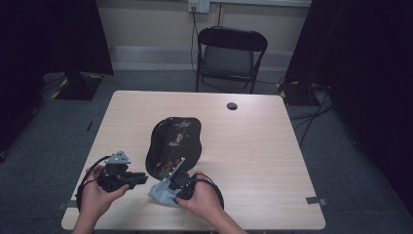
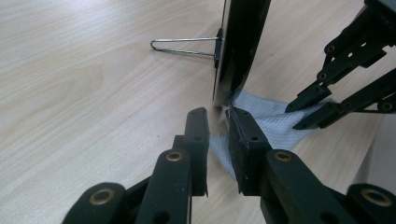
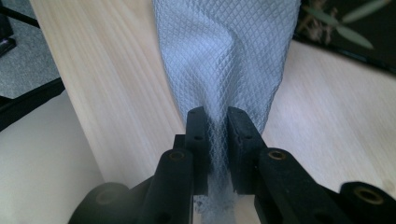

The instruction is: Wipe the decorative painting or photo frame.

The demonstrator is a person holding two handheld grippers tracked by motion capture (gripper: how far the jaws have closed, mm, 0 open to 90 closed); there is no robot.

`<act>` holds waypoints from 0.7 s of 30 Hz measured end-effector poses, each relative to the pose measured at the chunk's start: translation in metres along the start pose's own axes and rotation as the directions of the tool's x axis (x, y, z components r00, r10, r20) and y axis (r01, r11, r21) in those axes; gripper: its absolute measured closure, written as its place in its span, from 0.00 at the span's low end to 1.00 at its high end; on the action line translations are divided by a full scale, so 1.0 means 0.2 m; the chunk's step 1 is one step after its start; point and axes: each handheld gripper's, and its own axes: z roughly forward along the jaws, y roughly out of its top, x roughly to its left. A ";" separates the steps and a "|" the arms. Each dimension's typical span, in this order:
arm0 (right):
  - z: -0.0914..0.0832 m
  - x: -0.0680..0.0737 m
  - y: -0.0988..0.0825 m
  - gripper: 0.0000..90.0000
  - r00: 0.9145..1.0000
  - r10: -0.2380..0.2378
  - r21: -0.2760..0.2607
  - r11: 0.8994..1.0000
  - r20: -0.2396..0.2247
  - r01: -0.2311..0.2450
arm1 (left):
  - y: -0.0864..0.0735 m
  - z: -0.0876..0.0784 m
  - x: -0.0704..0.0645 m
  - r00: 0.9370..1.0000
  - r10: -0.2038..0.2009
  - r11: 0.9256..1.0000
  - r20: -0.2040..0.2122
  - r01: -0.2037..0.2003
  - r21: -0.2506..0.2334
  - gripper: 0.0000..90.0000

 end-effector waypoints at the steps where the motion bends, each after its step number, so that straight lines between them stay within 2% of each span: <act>1: 0.01 0.00 0.02 0.89 1.000 0.003 -0.002 1.000 -0.007 -0.003 | 0.00 0.00 0.00 1.000 -0.002 1.000 0.003 0.002 -0.007 0.85; 10: 0.02 -0.01 0.02 0.89 1.000 0.005 0.004 1.000 -0.006 -0.005 | 0.02 0.02 -0.02 1.000 0.007 1.000 0.019 -0.006 -0.024 0.81; 12: 0.03 -0.01 0.02 0.89 1.000 -0.002 0.006 1.000 -0.008 0.002 | 0.03 0.03 -0.02 1.000 0.018 0.999 0.003 -0.018 -0.028 0.76; 18: 0.02 0.00 0.01 0.89 1.000 0.007 0.011 1.000 -0.008 -0.007 | 0.04 0.06 -0.02 1.000 0.013 0.999 0.006 -0.012 -0.051 0.74; 20: 0.02 -0.01 0.01 0.89 1.000 0.000 0.007 1.000 -0.007 0.000 | 0.05 0.07 -0.03 1.000 0.018 0.998 0.003 -0.018 -0.055 0.74; 21: 0.01 -0.01 0.00 0.89 1.000 0.015 0.010 1.000 -0.004 -0.015 | 0.06 0.08 -0.03 1.000 0.030 0.998 -0.005 -0.030 -0.050 0.75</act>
